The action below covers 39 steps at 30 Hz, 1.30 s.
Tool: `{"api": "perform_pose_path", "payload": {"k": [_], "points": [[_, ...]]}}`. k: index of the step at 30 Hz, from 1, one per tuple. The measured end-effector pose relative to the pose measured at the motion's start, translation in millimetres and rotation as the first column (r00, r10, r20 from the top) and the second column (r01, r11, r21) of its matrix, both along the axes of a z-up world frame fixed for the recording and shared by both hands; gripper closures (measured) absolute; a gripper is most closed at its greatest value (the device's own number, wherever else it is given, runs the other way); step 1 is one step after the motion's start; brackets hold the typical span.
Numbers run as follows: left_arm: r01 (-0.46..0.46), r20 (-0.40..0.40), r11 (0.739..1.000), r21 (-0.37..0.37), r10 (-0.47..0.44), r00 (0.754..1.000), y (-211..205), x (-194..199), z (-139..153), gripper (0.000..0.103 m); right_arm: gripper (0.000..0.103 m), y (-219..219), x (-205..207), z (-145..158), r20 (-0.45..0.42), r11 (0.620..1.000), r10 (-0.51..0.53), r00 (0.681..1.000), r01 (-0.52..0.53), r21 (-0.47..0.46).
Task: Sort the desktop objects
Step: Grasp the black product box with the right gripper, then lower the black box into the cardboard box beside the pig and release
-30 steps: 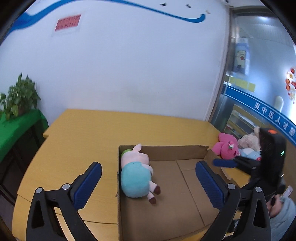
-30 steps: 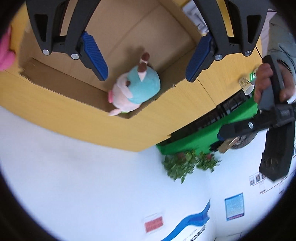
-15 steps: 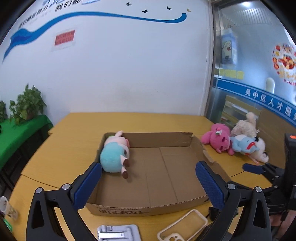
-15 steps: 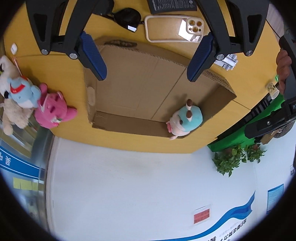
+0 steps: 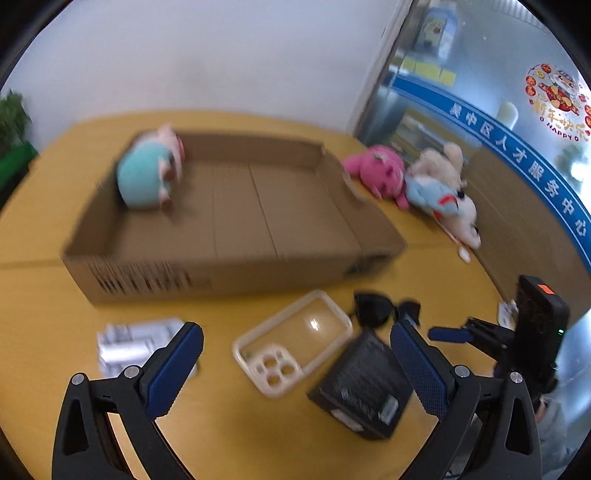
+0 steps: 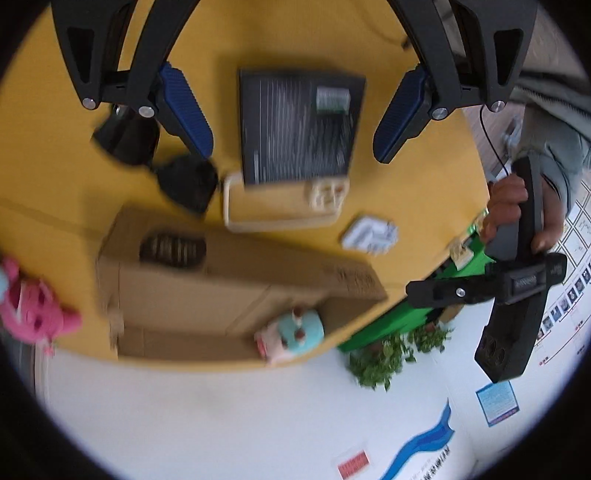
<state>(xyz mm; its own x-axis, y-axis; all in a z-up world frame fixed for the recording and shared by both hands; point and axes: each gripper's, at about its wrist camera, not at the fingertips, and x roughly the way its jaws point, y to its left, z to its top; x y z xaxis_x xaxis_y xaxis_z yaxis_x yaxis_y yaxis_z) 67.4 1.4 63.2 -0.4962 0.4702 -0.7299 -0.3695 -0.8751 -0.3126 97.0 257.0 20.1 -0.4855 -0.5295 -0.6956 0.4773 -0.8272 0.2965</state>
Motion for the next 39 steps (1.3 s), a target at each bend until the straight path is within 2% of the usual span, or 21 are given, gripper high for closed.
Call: {"api": "perform_pose_path", "payload": {"k": [4, 6, 7, 10, 13, 16, 19, 21, 23, 26, 29, 31, 35, 39], "points": [[0.022, 0.076, 1.0, -0.011, -0.021, 0.997, 2.1, 10.0, -32.9, 0.001, 0.014, -0.5, 3.2, -28.2, 0.057, 1.0, -0.018, 0.998, 0.018, -0.008], [0.021, 0.1, 1.0, -0.006, -0.021, 0.995, -0.2, 13.8, -43.6, 0.001, 0.011, -12.3, 4.9, -40.3, 0.103, 0.999, 0.023, 0.994, -0.02, -0.033], [0.022, 0.111, 1.0, -0.003, -0.021, 0.994, -1.6, 14.7, -46.4, 0.002, 0.01, -22.6, 9.9, -43.7, 0.105, 0.999, 0.049, 0.993, -0.046, -0.029], [0.002, 0.135, 1.0, 0.008, -0.003, 0.991, -10.1, 17.2, -54.7, 0.002, 0.01, -48.5, 25.4, -42.4, 0.097, 0.982, 0.174, 0.98, -0.165, -0.095], [-0.002, 0.163, 0.999, 0.035, -0.004, 0.987, -18.4, 18.0, -63.8, 0.003, 0.01, -52.6, 31.2, -39.7, 0.056, 0.989, 0.146, 0.988, -0.145, -0.03], [0.02, 0.203, 0.997, 0.069, -0.034, 0.979, -17.8, 16.9, -75.2, 0.008, 0.01, -58.9, 28.4, -46.5, 0.076, 0.989, 0.141, 0.987, -0.144, 0.025], [0.065, 0.248, 0.994, 0.091, -0.086, 0.965, -7.8, 14.8, -89.4, 0.02, 0.01, -81.0, 30.8, -53.6, 0.077, 0.981, 0.179, 0.981, -0.184, 0.065], [0.072, 0.277, 0.991, 0.112, -0.101, 0.955, -3.9, 13.9, -99.1, 0.032, 0.01, -90.5, 29.3, -58.4, 0.077, 0.979, 0.176, 0.981, -0.183, 0.089], [0.073, 0.3, 0.983, 0.167, -0.121, 0.946, -3.0, 14.0, -106.9, 0.036, 0.012, -95.9, 27.3, -66.4, 0.075, 0.978, 0.171, 0.982, -0.179, 0.11], [0.069, 0.279, 0.985, 0.159, -0.112, 0.954, -2.1, 16.7, -105.6, 0.037, 0.013, -106.0, 31.6, -68.8, 0.04, 0.968, 0.162, 0.986, -0.166, 0.188], [0.068, 0.235, 0.988, 0.136, -0.099, 0.967, -2.8, 21.8, -96.0, 0.042, 0.016, -106.4, 35.3, -66.5, 0.021, 0.969, 0.152, 0.988, -0.154, 0.195], [0.07, 0.19, 0.99, 0.126, -0.094, 0.977, -3.9, 26.5, -79.7, 0.043, 0.016, -106.6, 39.6, -56.6, -0.023, 0.97, 0.142, 0.99, -0.135, 0.202], [0.079, 0.036, 0.991, 0.108, -0.084, 0.996, -5.0, 33.4, -27.0, 0.043, 0.016, -105.1, 47.1, -16.4, -0.144, 0.977, 0.121, 0.982, -0.092, 0.193], [0.096, -0.145, 0.992, 0.078, -0.084, 0.986, 0.7, 24.6, 41.8, 0.043, 0.016, -104.2, 38.4, 45.6, -0.301, 0.976, 0.107, 0.948, -0.042, 0.214]]}}
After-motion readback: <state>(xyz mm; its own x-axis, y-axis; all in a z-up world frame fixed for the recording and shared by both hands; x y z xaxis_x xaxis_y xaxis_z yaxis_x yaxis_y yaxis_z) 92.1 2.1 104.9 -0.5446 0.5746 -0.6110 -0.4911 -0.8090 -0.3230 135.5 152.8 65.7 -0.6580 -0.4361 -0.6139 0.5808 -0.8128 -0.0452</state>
